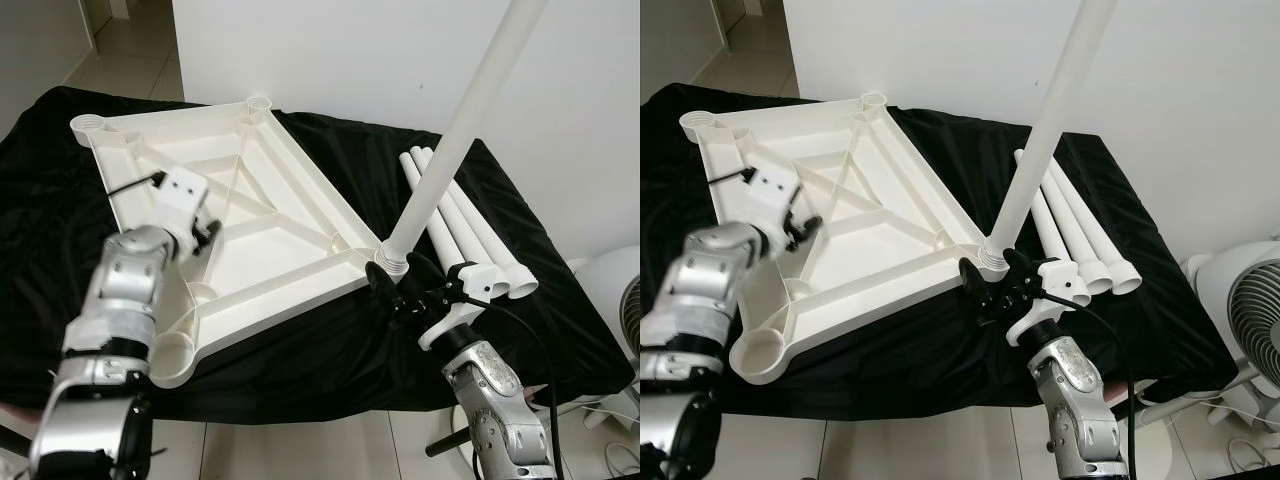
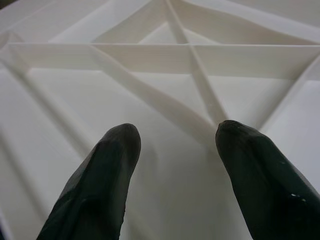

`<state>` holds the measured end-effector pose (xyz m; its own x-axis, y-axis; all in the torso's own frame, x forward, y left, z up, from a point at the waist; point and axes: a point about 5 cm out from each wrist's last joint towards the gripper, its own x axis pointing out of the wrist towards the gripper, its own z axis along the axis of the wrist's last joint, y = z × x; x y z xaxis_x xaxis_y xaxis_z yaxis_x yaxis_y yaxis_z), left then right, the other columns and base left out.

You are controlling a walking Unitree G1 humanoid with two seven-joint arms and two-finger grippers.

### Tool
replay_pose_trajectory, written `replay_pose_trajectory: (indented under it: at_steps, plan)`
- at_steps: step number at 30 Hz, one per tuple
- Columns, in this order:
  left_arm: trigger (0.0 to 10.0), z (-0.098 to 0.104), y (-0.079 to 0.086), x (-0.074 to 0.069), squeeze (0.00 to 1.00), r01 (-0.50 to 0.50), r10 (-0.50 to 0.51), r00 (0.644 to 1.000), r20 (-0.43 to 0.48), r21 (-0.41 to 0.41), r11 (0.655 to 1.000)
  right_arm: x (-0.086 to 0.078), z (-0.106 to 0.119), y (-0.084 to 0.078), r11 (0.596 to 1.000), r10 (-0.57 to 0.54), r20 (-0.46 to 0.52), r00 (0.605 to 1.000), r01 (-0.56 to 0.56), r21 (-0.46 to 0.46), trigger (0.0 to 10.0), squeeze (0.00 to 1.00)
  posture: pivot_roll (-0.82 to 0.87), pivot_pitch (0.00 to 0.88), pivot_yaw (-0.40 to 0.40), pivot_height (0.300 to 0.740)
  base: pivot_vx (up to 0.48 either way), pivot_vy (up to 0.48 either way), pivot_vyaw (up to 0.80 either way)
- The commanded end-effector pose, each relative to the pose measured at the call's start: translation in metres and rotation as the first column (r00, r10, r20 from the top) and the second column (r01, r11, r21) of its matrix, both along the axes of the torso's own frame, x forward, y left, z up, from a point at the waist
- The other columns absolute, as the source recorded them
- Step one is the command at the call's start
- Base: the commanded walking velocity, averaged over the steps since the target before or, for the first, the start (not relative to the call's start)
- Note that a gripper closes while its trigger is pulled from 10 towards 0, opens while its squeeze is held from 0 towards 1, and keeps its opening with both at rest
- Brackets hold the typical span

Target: Building children table

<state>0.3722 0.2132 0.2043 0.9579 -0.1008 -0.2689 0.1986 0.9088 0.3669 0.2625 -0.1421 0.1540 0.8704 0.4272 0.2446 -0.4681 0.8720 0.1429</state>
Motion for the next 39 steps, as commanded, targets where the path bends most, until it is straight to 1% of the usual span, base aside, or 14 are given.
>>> replay_pose_trajectory:
  at_steps: [1,4,8,10,15,17,18,20,23,27,28,30,34,39]
  plan:
    - [10.0,-0.001,0.018,0.001,0.00,-0.322,0.313,0.941,0.126,0.060,0.945,0.002,-0.002,-0.001,1.000,-0.007,-0.016,1.000,0.007,-0.007,10.0,0.00,0.06,0.042,-0.113,0.740,0.000,0.000,0.00]
    - [10.0,-0.001,0.021,0.000,0.00,-0.337,0.331,0.935,0.129,0.033,0.941,0.002,-0.002,-0.001,1.000,-0.006,-0.016,1.000,0.006,-0.007,10.0,0.00,0.06,0.042,-0.113,0.740,0.000,0.000,0.00]
    - [10.0,-0.013,0.019,0.000,0.00,-0.288,0.273,0.956,0.109,0.163,0.944,0.002,-0.003,0.001,1.000,0.003,-0.020,1.000,-0.004,-0.016,10.0,0.00,0.06,0.038,-0.117,0.740,0.000,0.000,0.00]
    - [10.0,-0.017,0.017,0.000,0.00,-0.273,0.259,0.961,0.098,0.165,0.948,0.002,-0.003,0.001,1.000,0.005,-0.021,1.000,-0.005,-0.022,10.0,0.00,0.06,0.038,-0.117,0.740,0.000,0.000,0.00]
    - [10.0,-0.024,0.002,0.001,0.00,-0.157,0.145,0.987,0.071,0.220,0.963,0.004,-0.002,-0.002,1.000,0.004,-0.021,1.000,-0.005,-0.031,10.0,0.00,0.06,0.035,-0.117,0.740,0.000,0.000,0.00]
    - [10.0,-0.031,-0.017,-0.002,0.00,0.007,-0.014,1.000,0.027,0.255,0.967,0.004,-0.003,-0.003,0.999,0.007,-0.024,1.000,-0.008,-0.043,10.0,0.00,0.06,0.033,-0.115,0.740,0.000,0.000,0.00]
    - [10.0,-0.031,-0.017,-0.002,0.00,0.007,-0.014,1.000,0.027,0.255,0.967,0.004,-0.003,-0.003,0.999,0.007,-0.024,1.000,-0.008,-0.043,10.0,0.00,0.06,0.033,-0.115,0.740,0.000,0.000,0.00]
    - [10.0,-0.036,-0.029,-0.006,0.00,0.115,-0.116,0.993,-0.012,0.264,0.958,0.003,-0.004,-0.004,0.999,0.009,-0.026,1.000,-0.011,-0.049,10.0,0.00,0.06,0.032,-0.114,0.740,0.000,0.000,0.00]
    - [10.0,-0.048,-0.052,-0.019,0.00,0.335,-0.315,0.942,-0.115,0.265,0.904,0.003,-0.004,-0.004,0.999,0.011,-0.027,1.000,-0.012,-0.052,10.0,0.00,0.06,0.032,-0.111,0.740,0.000,0.000,0.00]
    - [10.0,-0.057,-0.070,-0.035,0.00,0.513,-0.479,0.857,-0.190,0.224,0.829,0.004,-0.005,-0.005,0.998,0.009,-0.028,1.000,-0.010,-0.057,10.0,0.00,0.06,0.036,-0.108,0.740,0.000,0.000,0.00]
    - [10.0,-0.057,-0.070,-0.035,0.00,0.513,-0.479,0.857,-0.190,0.224,0.829,0.004,-0.005,-0.005,0.998,0.009,-0.028,1.000,-0.010,-0.057,10.0,0.00,0.06,0.036,-0.108,0.740,0.000,0.000,0.00]
    - [10.0,-0.059,-0.081,-0.046,0.00,0.607,-0.568,0.792,-0.223,0.192,0.771,0.004,-0.005,-0.006,0.998,0.006,-0.029,1.000,-0.008,-0.057,10.0,0.00,0.06,0.040,-0.106,0.740,0.000,0.000,0.00]
    - [10.0,-0.051,-0.103,-0.055,0.00,0.666,-0.642,0.743,-0.187,0.113,0.738,0.005,-0.005,-0.007,0.998,0.003,-0.030,1.000,-0.005,-0.057,10.0,0.00,0.07,0.044,-0.106,0.740,0.000,0.000,0.00]
    - [10.0,-0.045,-0.120,-0.055,0.00,0.659,-0.646,0.751,-0.135,0.111,0.744,0.005,-0.005,-0.007,0.998,-0.001,-0.031,1.000,-0.001,-0.056,10.0,0.00,0.06,0.051,-0.101,0.740,0.000,0.000,0.00]
